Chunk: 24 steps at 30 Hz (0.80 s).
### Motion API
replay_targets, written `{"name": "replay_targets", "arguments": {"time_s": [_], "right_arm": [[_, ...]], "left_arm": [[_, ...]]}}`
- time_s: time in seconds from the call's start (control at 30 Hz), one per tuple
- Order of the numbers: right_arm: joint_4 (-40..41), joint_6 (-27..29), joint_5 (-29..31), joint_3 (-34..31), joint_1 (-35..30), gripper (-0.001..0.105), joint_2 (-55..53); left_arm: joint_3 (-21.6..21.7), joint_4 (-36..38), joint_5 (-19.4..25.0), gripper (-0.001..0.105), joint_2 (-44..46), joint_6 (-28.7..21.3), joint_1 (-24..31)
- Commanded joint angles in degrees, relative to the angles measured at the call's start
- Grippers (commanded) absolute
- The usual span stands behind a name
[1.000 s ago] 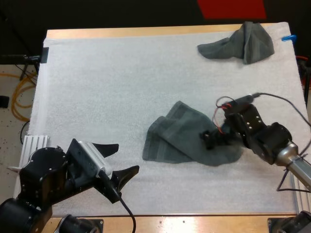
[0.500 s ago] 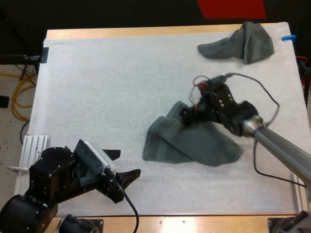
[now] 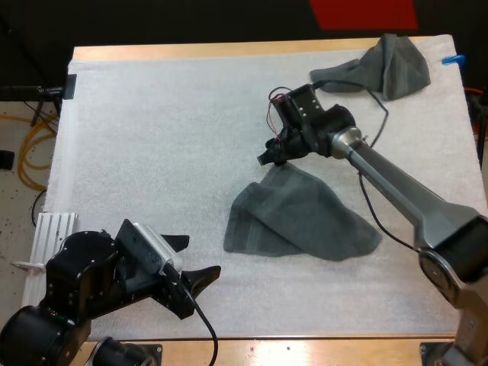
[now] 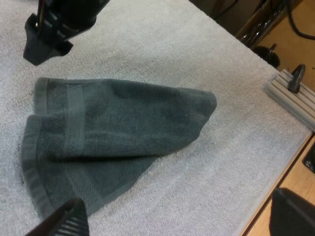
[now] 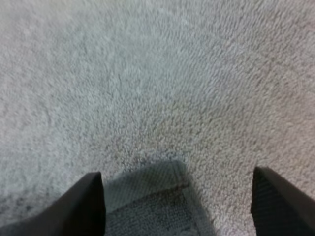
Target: Pick towel from pile fold and stack
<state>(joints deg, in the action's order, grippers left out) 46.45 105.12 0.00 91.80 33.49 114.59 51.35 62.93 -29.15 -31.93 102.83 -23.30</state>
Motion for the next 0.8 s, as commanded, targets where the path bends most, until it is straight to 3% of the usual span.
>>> {"name": "replay_targets", "arguments": {"time_s": [0.0,0.5,0.67,0.77], "right_arm": [[2.1,1.3,0.0,1.4,-0.1,0.061,0.4],[2.9,1.4,-1.0,3.6,0.2,0.06,8.6],[2.3,1.4,-5.2,3.6,0.9,0.037,9.5],[2.5,1.4,-5.3,3.6,1.2,0.029,10.2]], "left_arm": [[0.1,-0.1,-0.2,0.072,0.3,0.4,-0.2],[0.1,-0.1,-1.6,0.072,0.3,1.7,-0.2],[0.1,-0.1,-1.6,0.072,0.3,1.7,-0.2],[0.1,-0.1,-1.6,0.072,0.3,1.7,-0.2]]}}
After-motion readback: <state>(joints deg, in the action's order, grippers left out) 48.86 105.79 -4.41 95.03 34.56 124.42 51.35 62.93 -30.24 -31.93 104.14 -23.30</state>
